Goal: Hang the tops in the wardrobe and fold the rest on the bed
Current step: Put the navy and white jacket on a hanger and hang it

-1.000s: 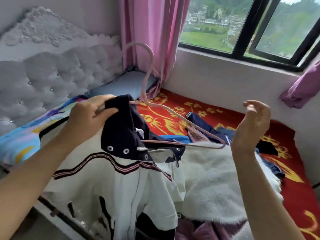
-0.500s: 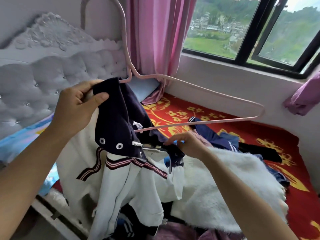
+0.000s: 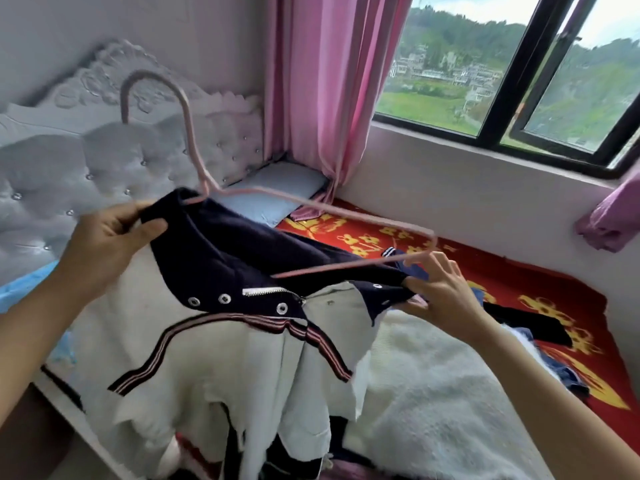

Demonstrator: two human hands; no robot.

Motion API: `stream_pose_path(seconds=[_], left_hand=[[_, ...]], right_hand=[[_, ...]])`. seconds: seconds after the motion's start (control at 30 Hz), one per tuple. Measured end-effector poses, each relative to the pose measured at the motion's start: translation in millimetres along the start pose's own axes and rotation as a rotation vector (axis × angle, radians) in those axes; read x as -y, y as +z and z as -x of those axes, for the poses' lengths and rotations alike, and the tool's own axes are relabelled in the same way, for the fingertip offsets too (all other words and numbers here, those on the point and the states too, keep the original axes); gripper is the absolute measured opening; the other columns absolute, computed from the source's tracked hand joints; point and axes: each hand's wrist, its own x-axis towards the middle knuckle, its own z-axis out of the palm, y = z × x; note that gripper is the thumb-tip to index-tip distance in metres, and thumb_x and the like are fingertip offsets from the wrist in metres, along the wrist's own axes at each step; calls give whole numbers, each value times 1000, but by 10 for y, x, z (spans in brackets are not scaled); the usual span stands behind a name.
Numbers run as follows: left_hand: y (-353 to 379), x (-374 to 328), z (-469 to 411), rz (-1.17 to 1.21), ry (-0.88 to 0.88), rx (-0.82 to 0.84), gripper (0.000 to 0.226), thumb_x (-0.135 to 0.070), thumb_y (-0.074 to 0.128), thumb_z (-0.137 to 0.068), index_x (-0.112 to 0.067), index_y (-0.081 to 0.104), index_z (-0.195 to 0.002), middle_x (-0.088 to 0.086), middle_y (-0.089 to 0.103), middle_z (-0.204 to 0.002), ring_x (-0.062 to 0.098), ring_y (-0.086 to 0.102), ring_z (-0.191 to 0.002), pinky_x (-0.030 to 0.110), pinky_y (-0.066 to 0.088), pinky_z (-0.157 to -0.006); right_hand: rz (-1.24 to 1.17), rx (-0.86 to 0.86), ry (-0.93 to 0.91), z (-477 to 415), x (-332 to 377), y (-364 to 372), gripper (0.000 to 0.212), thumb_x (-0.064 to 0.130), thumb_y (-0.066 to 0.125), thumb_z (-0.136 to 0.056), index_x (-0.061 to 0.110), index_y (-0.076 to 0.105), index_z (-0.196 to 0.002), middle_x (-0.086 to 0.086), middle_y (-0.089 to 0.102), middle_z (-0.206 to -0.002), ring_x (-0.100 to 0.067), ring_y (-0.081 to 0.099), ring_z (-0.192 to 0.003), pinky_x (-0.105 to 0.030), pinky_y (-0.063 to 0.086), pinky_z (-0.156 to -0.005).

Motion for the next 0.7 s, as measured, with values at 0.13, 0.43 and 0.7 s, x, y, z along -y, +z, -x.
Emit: stream_pose_path(seconds=[0.13,0.43,0.7], left_hand=[[-85,373,97,-75,-87,33,59,-3,60,-85,-62,65,-85,-37,63,-81,-16,57,-79,4,42,-81],[-11,374,-15,-357,25,153,46,-27,68,-83,-65,55,-105,4,59,-87,-3,51,-81,-2,32,-80],[229,77,32,-458,417,127,68,-64,44,-87,-6,65,-115,-21,60,-71,-18,47,-72,-4,31,-79]], right_hand=[[-89,-26,-92,11,142,-273,25,49,42,-94,25,49,-90,2,59,-93,-16,53,-80,-24,40,-70],[-222,6,-87,-144,251,-557,14,27,55,-74,28,42,-76,9,45,-61,-11,36,-52,-16,34,-48],[220,163,137,-110,-115,-512,19,21,71,-53,7,59,-57,-4,54,-47,-25,49,-31,-26,36,-29]])
